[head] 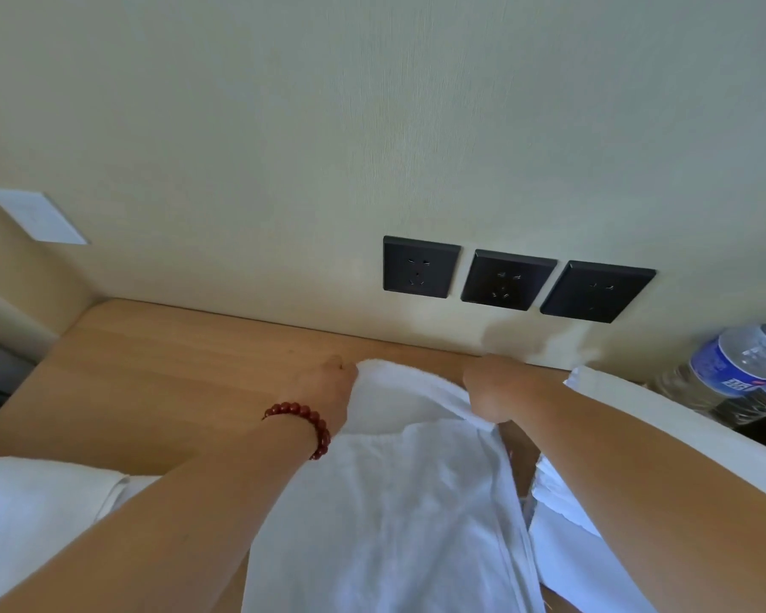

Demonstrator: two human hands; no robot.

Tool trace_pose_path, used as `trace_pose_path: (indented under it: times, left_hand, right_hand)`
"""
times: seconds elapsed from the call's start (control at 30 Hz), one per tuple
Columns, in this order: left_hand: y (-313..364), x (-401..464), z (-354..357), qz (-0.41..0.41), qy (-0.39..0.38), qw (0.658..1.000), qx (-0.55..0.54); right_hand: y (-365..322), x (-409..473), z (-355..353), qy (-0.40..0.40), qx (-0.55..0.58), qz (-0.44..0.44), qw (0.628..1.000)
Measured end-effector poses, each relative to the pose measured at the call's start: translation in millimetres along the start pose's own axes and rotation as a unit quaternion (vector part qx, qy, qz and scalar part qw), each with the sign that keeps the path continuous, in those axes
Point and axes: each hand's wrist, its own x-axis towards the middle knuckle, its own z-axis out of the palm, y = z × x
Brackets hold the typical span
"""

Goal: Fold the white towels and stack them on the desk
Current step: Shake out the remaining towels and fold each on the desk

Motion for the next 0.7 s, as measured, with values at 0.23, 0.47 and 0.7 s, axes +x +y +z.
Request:
trace_pose_path:
  times: [0.23,0.47,0.7]
  left_hand:
    - [-22.1,-1.6,2.1,0.022,0.107,0.984,0.140]
    - [14.6,-12.8,-12.0,0.057,0.091,0.993,-0.049]
    - [72.2,5.1,13.8,0.118,-0.009,0.991,-0.063]
  right_hand:
    - [11.3,3.8,-3.6,0.130,0.037,0.067,0.989]
    - [8.0,12.2,-9.6,0.176,0.120,0.082,0.974]
    - [9.3,11.5,-10.0,0.168,0.153,0.044,0.973]
